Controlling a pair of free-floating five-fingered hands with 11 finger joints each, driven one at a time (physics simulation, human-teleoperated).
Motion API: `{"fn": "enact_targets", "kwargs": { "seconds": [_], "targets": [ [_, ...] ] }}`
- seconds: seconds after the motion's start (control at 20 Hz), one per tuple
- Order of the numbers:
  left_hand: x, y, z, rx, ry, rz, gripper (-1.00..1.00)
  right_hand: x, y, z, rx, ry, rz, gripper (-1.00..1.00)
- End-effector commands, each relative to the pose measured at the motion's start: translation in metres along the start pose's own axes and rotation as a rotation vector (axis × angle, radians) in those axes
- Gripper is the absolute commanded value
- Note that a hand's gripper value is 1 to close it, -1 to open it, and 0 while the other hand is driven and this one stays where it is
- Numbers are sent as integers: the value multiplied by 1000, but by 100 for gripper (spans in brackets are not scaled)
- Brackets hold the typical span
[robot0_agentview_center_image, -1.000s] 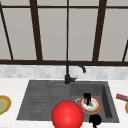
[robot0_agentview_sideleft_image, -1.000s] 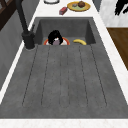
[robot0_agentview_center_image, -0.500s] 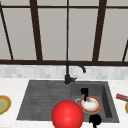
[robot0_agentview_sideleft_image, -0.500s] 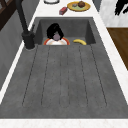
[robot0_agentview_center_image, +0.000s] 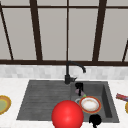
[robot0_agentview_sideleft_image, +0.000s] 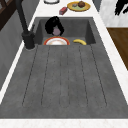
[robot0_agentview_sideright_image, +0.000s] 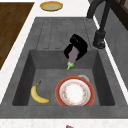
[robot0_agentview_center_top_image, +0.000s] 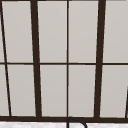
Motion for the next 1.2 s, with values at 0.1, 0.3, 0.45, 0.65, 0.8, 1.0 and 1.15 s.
{"fn": "enact_targets", "kwargs": {
  "seconds": [0.1,0.3,0.45,0.65,0.8,1.0,1.15],
  "targets": [
    [30,35,33,14,7,8,100,0,0,0,0,0,0,0],
    [50,51,53,35,19,11,100,0,0,0,0,0,0,0],
    [65,64,69,32,18,32,100,0,0,0,0,0,0,0],
    [92,76,88,32,10,27,100,0,0,0,0,0,0,0],
    [112,78,104,36,9,2,100,0,0,0,0,0,0,0],
    [134,83,125,40,11,8,100,0,0,0,0,0,0,0],
    [150,86,142,39,13,13,100,0,0,0,0,0,0,0]
  ]
}}
